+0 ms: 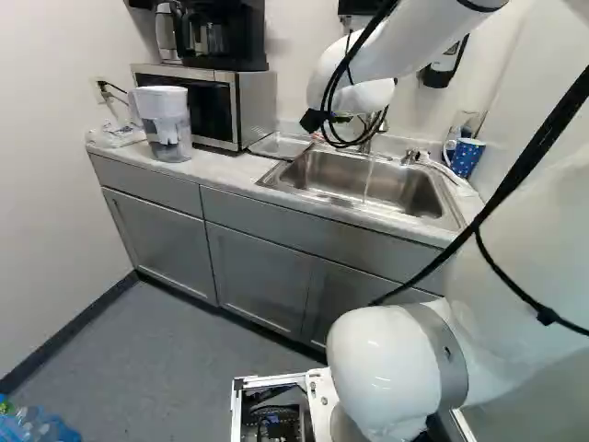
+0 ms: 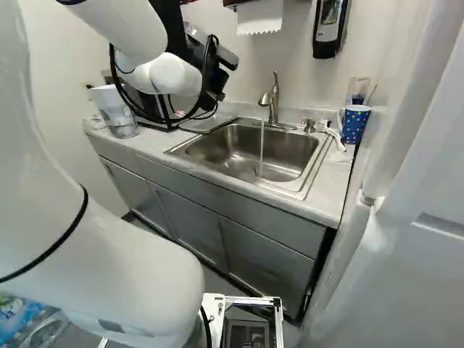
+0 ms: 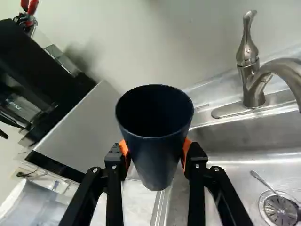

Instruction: Rinse the cup and place it in the tray

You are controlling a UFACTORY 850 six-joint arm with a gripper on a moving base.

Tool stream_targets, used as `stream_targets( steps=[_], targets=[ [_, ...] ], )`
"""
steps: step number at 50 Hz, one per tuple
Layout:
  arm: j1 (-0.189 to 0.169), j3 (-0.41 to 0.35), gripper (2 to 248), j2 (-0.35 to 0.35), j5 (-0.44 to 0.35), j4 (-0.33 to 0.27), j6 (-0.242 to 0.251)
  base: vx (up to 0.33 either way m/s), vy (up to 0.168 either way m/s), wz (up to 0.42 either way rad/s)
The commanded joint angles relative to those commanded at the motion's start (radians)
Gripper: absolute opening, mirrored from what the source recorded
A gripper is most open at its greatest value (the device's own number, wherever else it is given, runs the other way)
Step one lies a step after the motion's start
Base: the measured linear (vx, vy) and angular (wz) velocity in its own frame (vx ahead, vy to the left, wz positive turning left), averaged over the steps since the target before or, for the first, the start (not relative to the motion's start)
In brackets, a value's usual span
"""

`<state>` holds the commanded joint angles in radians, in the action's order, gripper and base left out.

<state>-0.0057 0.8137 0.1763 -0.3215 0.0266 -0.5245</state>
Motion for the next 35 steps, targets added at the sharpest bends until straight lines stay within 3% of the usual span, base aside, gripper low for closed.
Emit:
stream_targets(
  steps=[35],
  targets=[
    [0.0, 0.0, 124, 0.0, 0.0, 0.0, 0.368, 0.0, 0.0, 0.0]
  ],
)
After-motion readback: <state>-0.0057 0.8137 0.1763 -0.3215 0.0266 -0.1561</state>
